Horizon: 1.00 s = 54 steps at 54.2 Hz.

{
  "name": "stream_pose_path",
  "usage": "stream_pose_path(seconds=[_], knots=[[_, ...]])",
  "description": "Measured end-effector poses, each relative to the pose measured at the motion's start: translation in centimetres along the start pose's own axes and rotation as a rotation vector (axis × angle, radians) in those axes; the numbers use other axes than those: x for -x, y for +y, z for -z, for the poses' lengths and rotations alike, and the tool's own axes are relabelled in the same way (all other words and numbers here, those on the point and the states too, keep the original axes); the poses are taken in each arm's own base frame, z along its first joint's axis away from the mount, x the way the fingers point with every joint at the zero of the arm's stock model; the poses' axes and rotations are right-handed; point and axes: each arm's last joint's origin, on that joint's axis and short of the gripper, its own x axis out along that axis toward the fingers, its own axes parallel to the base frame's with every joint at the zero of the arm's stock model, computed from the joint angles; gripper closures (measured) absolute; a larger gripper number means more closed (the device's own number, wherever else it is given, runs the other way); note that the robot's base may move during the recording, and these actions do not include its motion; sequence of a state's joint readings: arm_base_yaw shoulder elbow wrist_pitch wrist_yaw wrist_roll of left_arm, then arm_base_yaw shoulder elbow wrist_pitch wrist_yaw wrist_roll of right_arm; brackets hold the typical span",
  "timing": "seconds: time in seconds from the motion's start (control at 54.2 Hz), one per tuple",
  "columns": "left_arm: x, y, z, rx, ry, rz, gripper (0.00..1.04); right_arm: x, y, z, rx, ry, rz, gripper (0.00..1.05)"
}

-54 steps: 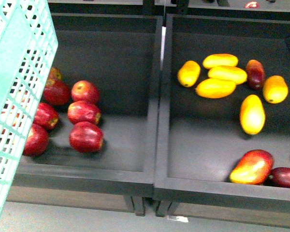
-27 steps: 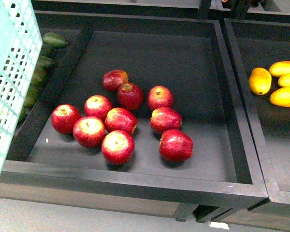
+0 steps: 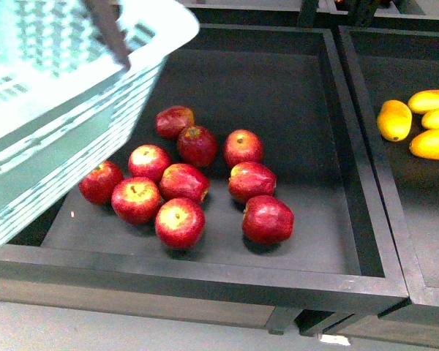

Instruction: Pick mango and avocado into basket

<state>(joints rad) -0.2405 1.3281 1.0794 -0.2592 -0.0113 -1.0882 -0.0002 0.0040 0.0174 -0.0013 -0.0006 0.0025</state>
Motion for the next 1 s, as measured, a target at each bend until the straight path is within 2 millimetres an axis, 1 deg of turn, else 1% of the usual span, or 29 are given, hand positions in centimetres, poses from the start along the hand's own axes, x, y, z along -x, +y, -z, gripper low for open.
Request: stream_pose_path(seconds=[0.055,0.074,0.148,0.166,0.203,0.258,0.35,0.369,0.443,0.572,0.996], knots=[[-1.5,-1.9,1.0,-0.029,0.052,0.034,0.91,0.0,0.0,0.0,0.000,0.000,0.000,0.09],[-1.8,-2.3,1.2,-0.034,0.063,0.039,0.91,0.0,0.0,0.0,0.000,0.000,0.000,0.09],[-3.6,-4.6,3.1,-0.073,0.158,0.086,0.92,0.0,0.0,0.0,0.000,0.000,0.000,0.09],[-3.8,-4.9,3.4,-0.079,0.172,0.091,0.92,0.0,0.0,0.0,0.000,0.000,0.000,0.09],[-4.8,-6.2,4.9,-0.112,0.234,0.119,0.92,0.0,0.0,0.0,0.000,0.000,0.000,0.09],[-5.7,-7.3,6.8,-0.153,0.303,0.143,0.92,0.0,0.0,0.0,0.000,0.000,0.000,0.09],[-6.3,-8.1,8.8,-0.201,0.372,0.162,0.92,0.0,0.0,0.0,0.000,0.000,0.000,0.09],[-6.4,-8.3,9.5,-0.223,0.395,0.166,0.92,0.0,0.0,0.0,0.000,0.000,0.000,0.09],[-6.3,-8.5,10.7,-0.260,0.435,0.180,0.92,0.0,0.0,0.0,0.000,0.000,0.000,0.09],[-6.0,-8.9,11.4,-0.302,0.473,0.214,0.92,0.0,0.0,0.0,0.000,0.000,0.000,0.09],[-5.9,-9.1,11.3,-0.325,0.456,0.224,0.92,0.0,0.0,0.0,0.000,0.000,0.000,0.09]])
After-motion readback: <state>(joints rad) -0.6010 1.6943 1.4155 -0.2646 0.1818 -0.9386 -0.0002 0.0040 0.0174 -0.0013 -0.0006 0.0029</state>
